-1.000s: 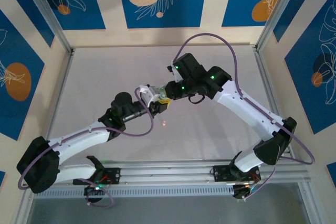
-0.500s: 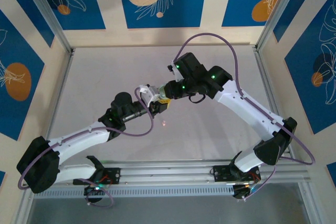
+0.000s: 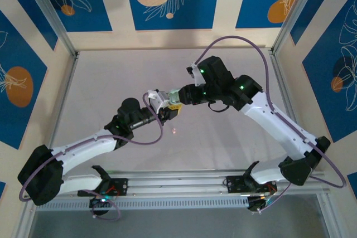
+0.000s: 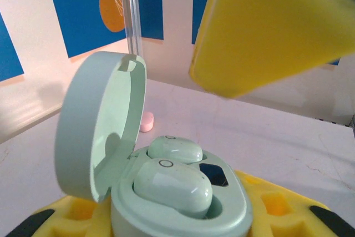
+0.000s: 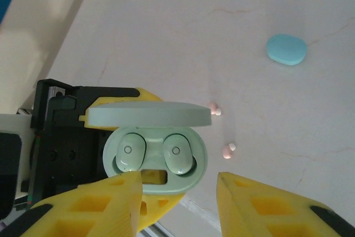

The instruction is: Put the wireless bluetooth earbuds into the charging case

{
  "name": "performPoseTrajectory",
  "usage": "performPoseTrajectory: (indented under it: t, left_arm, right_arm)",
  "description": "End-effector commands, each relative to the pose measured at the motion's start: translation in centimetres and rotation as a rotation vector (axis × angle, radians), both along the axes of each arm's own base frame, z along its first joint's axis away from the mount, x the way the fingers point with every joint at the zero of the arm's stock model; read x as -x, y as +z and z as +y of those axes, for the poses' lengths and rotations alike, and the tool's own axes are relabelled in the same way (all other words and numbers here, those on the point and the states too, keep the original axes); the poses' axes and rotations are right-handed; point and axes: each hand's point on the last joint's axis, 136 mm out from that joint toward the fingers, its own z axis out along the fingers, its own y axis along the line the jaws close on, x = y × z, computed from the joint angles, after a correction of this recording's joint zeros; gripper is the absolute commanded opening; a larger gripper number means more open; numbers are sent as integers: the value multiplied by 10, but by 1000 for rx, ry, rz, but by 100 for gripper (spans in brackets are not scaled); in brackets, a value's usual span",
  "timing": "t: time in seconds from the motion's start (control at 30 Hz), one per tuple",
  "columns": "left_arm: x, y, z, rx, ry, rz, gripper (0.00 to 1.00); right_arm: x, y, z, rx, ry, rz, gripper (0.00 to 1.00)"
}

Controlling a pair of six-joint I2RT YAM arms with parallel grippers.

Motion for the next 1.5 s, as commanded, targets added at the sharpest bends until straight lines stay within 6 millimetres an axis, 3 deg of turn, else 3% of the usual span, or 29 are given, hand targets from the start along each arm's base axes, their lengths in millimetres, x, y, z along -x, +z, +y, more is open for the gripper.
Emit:
performPoseTrajectory:
  t: [0.0, 0.2, 0.47, 0.63, 0.97, 1.1, 1.27, 1.47]
  left_arm:
    - [9, 30, -3, 65, -34, -70, 34]
    - [25, 43, -10, 88, -137, -77, 35]
    - [31, 56, -10, 118, -158, -85, 35]
    - [30, 61, -8, 132, -142, -87, 35]
    - [26, 69, -6, 158, -119, -92, 35]
    - [27, 71, -7, 168, -132, -88, 35]
    - [31, 80, -10, 201, -165, -81, 36]
    - [33, 88, -14, 234, -194, -79, 37]
  right_arm:
    - [-2, 26, -4, -167, -38, -41, 44]
    - [-23, 46, -13, -427, -105, 50, 50]
    - [-28, 29, 11, -373, -20, 196, 52]
    - [-17, 21, 15, -354, 35, 216, 51]
    - [11, 5, 4, -329, 93, 263, 50]
    - [13, 10, 5, -432, 98, 296, 52]
    - [24, 20, 14, -620, 221, 390, 57]
    - [33, 22, 24, -723, 324, 498, 57]
